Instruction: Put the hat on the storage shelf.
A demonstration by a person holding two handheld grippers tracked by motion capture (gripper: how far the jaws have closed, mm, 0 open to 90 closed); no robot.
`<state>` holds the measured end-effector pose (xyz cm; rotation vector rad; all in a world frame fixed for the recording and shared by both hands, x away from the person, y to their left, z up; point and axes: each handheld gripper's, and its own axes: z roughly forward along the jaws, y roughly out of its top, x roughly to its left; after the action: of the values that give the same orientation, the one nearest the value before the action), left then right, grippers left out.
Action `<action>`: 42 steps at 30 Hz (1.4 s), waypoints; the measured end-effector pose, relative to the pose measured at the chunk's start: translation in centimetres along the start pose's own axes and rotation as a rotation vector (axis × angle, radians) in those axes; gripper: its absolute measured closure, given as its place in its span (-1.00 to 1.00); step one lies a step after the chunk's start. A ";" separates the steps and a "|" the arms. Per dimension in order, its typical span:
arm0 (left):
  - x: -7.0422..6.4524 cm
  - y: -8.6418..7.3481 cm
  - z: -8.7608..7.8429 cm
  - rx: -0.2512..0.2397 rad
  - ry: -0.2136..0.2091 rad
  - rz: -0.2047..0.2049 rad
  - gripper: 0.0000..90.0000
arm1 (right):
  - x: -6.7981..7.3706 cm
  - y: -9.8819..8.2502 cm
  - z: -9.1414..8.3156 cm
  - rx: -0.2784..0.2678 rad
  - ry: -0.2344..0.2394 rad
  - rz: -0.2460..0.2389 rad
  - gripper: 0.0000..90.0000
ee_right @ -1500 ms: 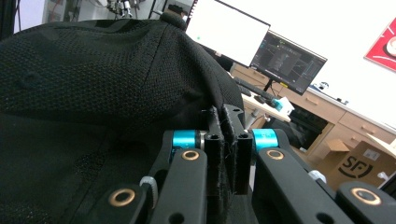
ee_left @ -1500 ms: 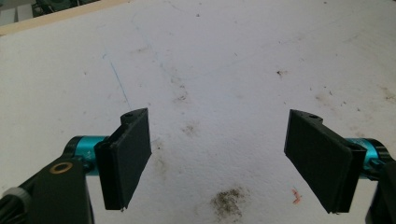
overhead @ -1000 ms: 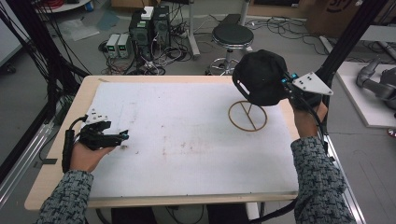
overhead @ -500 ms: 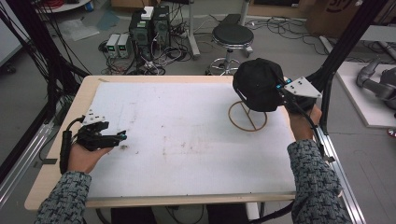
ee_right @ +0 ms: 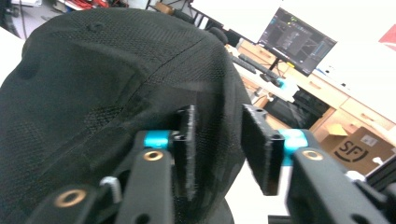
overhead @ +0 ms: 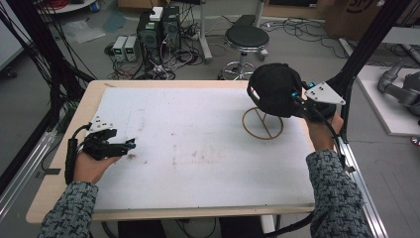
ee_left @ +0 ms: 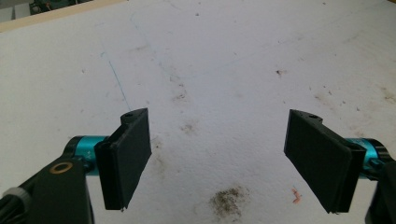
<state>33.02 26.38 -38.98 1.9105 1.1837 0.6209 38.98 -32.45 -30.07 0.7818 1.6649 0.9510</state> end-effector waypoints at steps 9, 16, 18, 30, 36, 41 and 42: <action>-0.1 -0.1 -0.1 -0.004 -0.005 0.004 -0.49 | -0.2 0.0 -0.6 0.014 0.050 0.084 0.08; -0.2 0.1 -0.1 -0.010 -0.005 0.002 -0.49 | -0.6 0.0 -1.2 0.019 0.102 0.166 -0.11; -0.3 0.2 -0.1 -0.008 -0.010 0.006 -0.49 | -0.7 0.1 -1.4 0.016 0.124 0.179 -0.13; -1.0 0.6 0.1 -0.019 -0.025 0.022 -0.49 | 0.6 -0.4 -2.4 0.025 0.260 0.280 -0.72; -1.4 0.8 -0.2 -0.025 -0.025 0.030 -0.49 | 1.3 -0.8 -3.0 0.030 0.310 0.294 -0.72; -1.6 0.7 -0.2 -0.027 -0.031 0.031 -0.49 | 1.9 -1.5 -3.6 0.028 0.364 0.316 -0.74; -1.6 0.7 -0.2 -0.028 -0.030 0.032 -0.49 | 2.1 -1.7 -3.6 0.039 0.369 0.313 -0.74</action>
<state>32.55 24.84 -38.26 1.9119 1.1228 0.6207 34.86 -32.24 -31.90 0.9548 1.9144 1.3494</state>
